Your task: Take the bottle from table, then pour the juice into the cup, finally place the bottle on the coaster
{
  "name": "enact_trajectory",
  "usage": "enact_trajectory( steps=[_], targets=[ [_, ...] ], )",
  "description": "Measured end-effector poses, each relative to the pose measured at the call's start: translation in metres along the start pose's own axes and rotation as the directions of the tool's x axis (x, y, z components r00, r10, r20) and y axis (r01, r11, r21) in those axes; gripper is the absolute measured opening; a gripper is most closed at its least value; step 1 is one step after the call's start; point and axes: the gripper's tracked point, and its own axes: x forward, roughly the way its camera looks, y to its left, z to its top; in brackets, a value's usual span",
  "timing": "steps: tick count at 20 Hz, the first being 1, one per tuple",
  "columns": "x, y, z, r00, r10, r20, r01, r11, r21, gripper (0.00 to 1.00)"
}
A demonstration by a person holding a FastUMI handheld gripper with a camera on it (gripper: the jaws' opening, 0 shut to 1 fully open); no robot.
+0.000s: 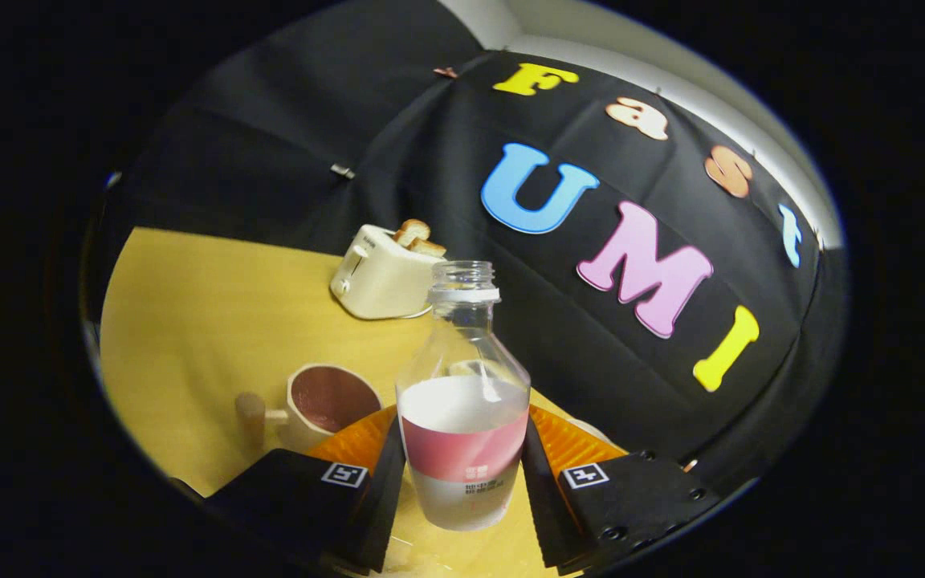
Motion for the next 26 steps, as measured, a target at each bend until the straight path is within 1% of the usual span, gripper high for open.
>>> enact_trajectory(
  steps=[2, 3, 7, 9, 10, 15, 18, 21, 26],
  targets=[
    [0.000, -0.021, 0.016, 0.999, -0.027, 0.039, 0.021, 0.987, 0.159, 0.72],
    [0.003, -0.032, 0.024, 0.997, -0.049, 0.063, 0.035, 0.977, 0.212, 0.72],
    [0.032, -0.079, 0.019, 0.986, -0.128, 0.103, 0.090, 0.946, 0.312, 0.72],
    [0.046, -0.100, 0.016, 0.976, -0.170, 0.134, 0.120, 0.939, 0.321, 0.73],
    [0.053, -0.104, 0.013, 0.972, -0.177, 0.152, 0.119, 0.937, 0.329, 0.73],
    [0.091, -0.103, -0.002, 0.974, -0.142, 0.179, 0.052, 0.901, 0.431, 0.73],
    [0.113, -0.104, -0.021, 0.974, -0.157, 0.164, 0.067, 0.888, 0.454, 0.73],
    [0.129, -0.096, -0.048, 0.980, -0.152, 0.125, 0.081, 0.892, 0.445, 0.73],
    [0.135, -0.094, -0.075, 0.981, -0.167, 0.094, 0.112, 0.897, 0.428, 0.73]
  ],
)
